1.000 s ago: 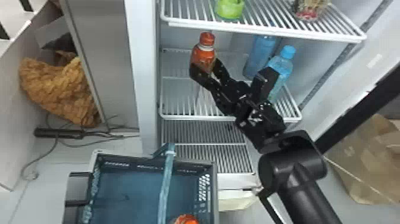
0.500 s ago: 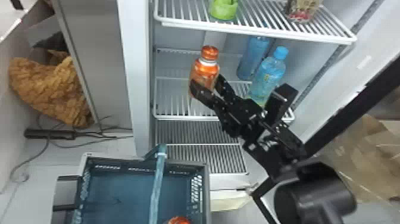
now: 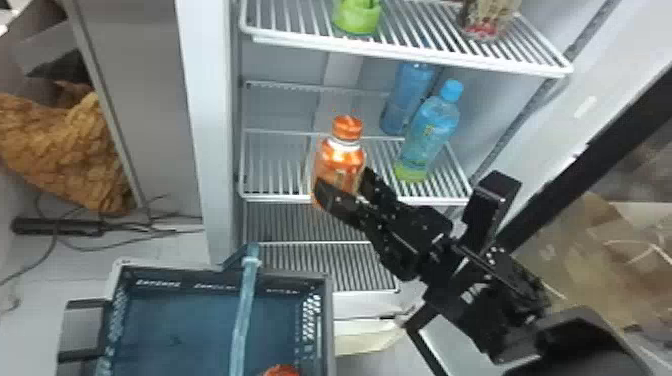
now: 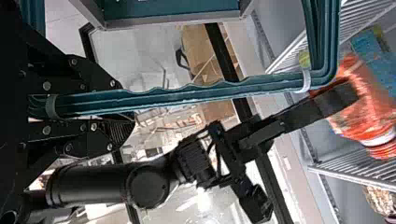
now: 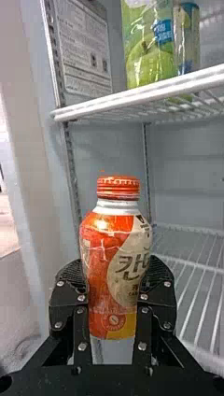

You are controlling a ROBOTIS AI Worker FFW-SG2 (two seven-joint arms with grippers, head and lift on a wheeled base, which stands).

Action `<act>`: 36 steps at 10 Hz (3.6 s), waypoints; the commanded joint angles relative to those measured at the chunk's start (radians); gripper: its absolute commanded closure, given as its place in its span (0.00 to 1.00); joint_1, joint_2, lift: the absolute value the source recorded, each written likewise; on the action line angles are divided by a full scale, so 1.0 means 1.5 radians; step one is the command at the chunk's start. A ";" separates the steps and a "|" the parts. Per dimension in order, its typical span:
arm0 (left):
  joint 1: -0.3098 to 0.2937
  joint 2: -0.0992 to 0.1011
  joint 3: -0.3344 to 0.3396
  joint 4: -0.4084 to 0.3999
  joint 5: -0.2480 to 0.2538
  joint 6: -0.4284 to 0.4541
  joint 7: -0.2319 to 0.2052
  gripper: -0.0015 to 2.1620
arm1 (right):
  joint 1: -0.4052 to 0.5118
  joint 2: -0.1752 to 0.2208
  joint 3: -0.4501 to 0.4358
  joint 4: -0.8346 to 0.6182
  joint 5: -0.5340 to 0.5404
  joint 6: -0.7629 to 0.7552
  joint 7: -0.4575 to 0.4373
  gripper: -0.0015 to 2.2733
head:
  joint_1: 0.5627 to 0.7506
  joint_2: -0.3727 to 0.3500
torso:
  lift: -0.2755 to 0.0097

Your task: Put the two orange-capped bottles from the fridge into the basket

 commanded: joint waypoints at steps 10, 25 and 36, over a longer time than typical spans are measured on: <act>-0.005 0.003 -0.003 0.000 -0.003 0.000 0.001 0.56 | 0.069 -0.008 -0.024 -0.329 -0.026 0.613 0.034 0.39 | 0.70 0.11 | 0.14; -0.007 0.003 -0.004 0.000 -0.004 0.002 0.001 0.56 | -0.046 -0.022 0.036 -0.149 0.005 0.588 0.134 0.03 | 0.70 0.22 | 0.14; -0.007 0.003 -0.003 0.000 -0.007 -0.015 0.002 0.56 | 0.200 0.077 -0.039 -0.068 -0.045 -0.253 -0.172 0.04 | 0.70 0.03 | 0.14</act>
